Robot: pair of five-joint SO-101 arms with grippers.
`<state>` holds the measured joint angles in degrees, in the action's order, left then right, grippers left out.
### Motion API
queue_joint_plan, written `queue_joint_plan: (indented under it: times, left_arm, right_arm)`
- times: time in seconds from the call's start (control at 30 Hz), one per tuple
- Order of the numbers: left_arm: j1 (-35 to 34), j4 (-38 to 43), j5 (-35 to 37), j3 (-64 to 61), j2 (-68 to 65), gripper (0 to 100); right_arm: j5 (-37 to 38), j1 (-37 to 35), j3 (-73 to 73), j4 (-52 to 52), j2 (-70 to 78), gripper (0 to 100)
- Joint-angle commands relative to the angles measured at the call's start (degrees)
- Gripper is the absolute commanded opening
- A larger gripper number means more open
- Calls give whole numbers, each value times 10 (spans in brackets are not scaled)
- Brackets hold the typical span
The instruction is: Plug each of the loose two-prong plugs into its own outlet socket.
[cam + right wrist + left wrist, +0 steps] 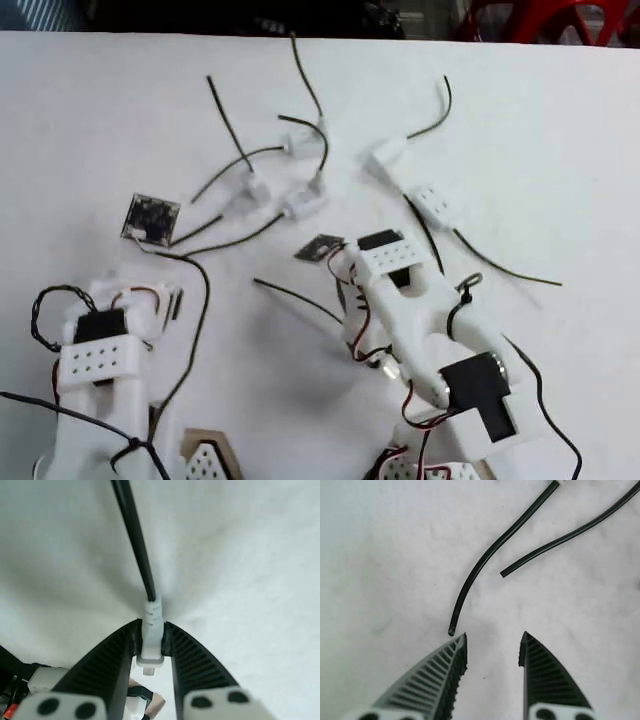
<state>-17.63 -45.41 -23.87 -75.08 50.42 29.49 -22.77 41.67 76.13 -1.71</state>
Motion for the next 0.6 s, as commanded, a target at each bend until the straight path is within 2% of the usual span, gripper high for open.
queue_joint_plan:
  times: [0.0, 0.17, 0.3, 0.43, 0.57]
  left_arm:
    - [-4, 11, -6, 4, 16, 181]
    - [-4, 11, -6, 4, 16, 181]
    - [-4, 11, -6, 4, 16, 181]
    - [1, 11, -2, 19, 16, 181]
    - [44, 7, -1, 51, 16, 181]
  right_arm:
    - [3, -3, -19, 0, -15, 18]
    - [5, 0, -40, 37, -51, 17]
    - [1, 22, -80, 91, -177, 17]
    - [-9, 56, -77, 72, -318, 17]
    - [-91, 108, -42, 8, -407, 17]
